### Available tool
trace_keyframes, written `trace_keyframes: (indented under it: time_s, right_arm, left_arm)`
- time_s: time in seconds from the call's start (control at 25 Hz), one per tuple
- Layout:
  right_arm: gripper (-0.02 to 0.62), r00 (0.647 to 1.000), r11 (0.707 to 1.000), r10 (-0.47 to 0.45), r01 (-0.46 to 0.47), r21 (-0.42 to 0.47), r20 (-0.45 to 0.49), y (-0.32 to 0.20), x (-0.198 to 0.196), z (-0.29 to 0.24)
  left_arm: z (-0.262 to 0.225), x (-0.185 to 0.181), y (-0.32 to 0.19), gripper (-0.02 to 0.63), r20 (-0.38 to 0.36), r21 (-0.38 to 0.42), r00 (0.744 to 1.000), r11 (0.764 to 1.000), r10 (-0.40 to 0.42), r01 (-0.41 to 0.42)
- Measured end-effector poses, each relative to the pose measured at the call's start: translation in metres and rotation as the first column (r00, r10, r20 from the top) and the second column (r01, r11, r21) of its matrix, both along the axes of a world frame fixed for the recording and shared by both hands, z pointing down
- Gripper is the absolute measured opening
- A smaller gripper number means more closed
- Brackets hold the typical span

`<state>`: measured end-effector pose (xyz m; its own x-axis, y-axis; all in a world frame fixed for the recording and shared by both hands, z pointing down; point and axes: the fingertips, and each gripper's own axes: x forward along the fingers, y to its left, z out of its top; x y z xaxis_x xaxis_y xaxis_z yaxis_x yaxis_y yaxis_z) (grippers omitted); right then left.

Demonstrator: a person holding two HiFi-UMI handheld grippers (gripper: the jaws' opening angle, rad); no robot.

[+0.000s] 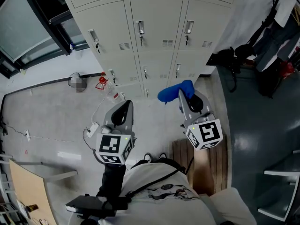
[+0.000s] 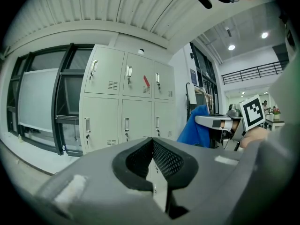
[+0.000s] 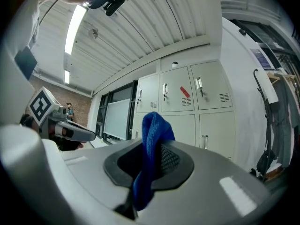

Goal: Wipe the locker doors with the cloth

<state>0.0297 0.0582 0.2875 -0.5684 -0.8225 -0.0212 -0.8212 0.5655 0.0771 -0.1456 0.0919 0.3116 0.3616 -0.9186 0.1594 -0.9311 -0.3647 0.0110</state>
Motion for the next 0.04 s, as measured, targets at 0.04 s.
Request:
trace_keyframes:
  time_s: [0.04]
  right_arm:
    - [0.037,1.0,1.0,-0.003,0.003,0.008,0.0,-0.0005,0.0004,-0.0028]
  left_arm:
    - [-0.0005,0.0011,-0.0011,-0.002,0.0,0.001,1.0,1.0,0.0,0.0]
